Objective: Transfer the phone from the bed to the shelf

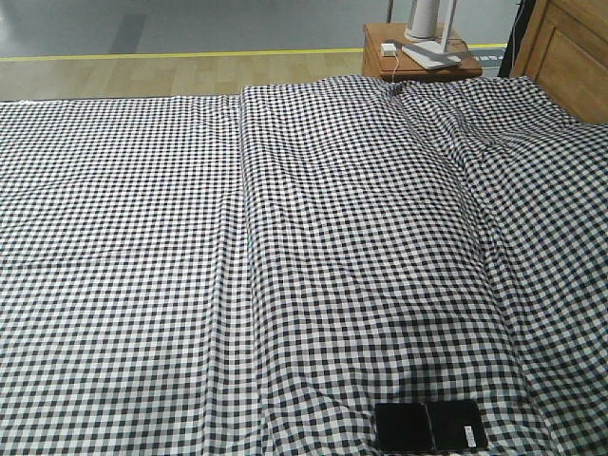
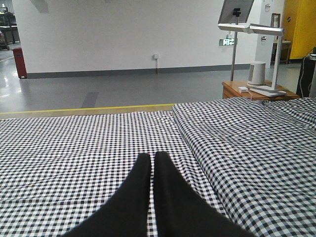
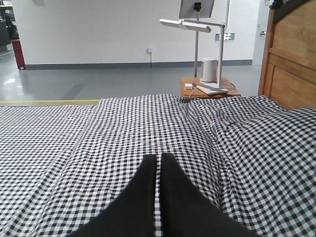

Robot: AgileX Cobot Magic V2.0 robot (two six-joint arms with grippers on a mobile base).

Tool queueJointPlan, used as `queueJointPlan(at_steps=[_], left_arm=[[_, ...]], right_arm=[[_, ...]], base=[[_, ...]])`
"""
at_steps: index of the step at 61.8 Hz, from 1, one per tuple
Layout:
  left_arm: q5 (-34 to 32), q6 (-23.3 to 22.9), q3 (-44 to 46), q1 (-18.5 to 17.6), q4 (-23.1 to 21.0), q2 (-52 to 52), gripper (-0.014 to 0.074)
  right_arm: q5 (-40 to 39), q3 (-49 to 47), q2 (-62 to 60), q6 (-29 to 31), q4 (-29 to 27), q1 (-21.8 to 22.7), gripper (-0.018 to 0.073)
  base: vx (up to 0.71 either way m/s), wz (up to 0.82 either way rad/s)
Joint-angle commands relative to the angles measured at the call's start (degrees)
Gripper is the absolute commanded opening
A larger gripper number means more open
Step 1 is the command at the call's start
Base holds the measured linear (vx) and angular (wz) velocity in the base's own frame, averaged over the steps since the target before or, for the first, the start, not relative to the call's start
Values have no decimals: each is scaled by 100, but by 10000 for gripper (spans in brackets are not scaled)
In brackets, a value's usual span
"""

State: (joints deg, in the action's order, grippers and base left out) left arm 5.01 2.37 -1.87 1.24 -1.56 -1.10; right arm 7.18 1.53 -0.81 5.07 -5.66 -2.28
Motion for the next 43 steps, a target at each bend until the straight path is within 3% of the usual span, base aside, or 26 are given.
queueJointPlan(at_steps=[1, 43], left_arm=[[-412, -50, 143, 19, -56, -42, 1], [-412, -50, 143, 19, -56, -42, 1]], right_arm=[[-453, 61, -53, -13, 45, 36, -5], [-453, 61, -53, -13, 45, 36, -5]], base=[[0, 0], [0, 0]])
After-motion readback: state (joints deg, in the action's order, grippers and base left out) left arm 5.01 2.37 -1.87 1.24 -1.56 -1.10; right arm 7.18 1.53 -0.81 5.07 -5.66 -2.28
